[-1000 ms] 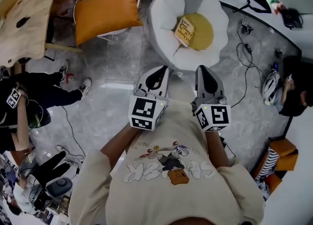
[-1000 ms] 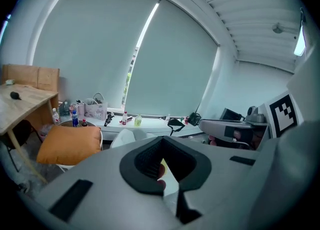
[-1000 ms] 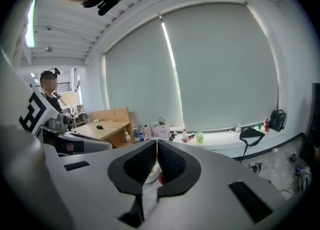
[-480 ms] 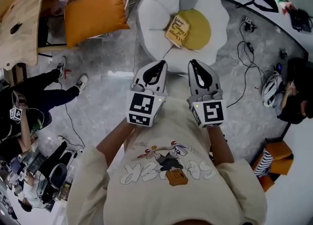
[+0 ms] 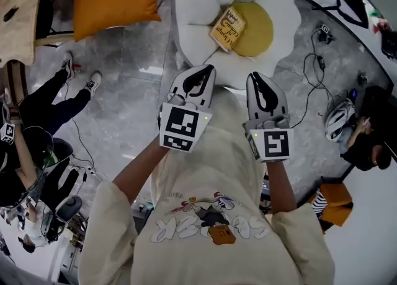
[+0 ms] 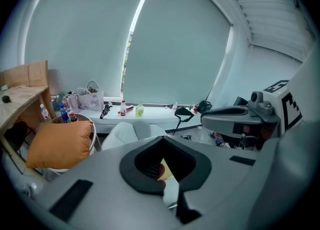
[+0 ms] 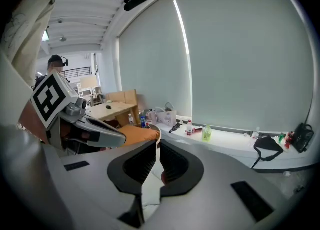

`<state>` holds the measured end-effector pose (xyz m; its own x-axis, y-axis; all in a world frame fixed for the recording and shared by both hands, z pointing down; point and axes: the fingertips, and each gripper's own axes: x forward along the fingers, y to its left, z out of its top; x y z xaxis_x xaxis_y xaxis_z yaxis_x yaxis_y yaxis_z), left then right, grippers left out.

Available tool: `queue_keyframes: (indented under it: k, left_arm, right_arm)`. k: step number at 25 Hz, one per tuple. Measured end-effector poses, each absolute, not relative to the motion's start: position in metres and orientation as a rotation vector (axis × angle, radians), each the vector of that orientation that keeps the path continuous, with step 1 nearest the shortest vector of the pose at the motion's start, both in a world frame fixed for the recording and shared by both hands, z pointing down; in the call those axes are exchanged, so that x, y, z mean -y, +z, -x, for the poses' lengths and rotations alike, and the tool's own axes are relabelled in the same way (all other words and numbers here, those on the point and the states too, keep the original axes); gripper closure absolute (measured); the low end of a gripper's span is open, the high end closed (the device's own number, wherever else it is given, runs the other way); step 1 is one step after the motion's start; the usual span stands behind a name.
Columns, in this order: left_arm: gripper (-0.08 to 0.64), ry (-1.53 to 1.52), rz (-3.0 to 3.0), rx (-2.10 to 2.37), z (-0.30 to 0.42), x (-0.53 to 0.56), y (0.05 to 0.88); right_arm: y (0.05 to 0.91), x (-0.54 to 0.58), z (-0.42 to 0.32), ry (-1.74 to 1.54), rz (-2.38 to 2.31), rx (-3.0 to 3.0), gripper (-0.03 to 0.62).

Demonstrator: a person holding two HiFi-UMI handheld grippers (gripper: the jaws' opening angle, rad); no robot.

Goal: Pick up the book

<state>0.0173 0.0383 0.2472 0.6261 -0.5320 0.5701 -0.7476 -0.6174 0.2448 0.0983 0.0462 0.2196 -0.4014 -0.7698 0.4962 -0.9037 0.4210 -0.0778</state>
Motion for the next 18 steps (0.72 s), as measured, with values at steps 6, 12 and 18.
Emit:
queue_keyframes:
  k: [6,12,18]
  left_arm:
    - [0.563,0.656,-2.381,0.948,-0.024,-0.019,0.289]
    - [0.561,0.688,-2.36,0.93,-0.02,-0.021,0.313]
    - [0.561,0.71,-2.355,0.891,-0.026,0.003,0.354]
  right_arm:
    - [0.255,-0.024,-0.103,0.538,-1.422,2.261,0.566]
    - [0.279,-0.035,-0.098,0.576,-1.371,2.232,0.532]
    - [0.321,-0.012,-0.091,0.655,-1.358,2.211,0.503]
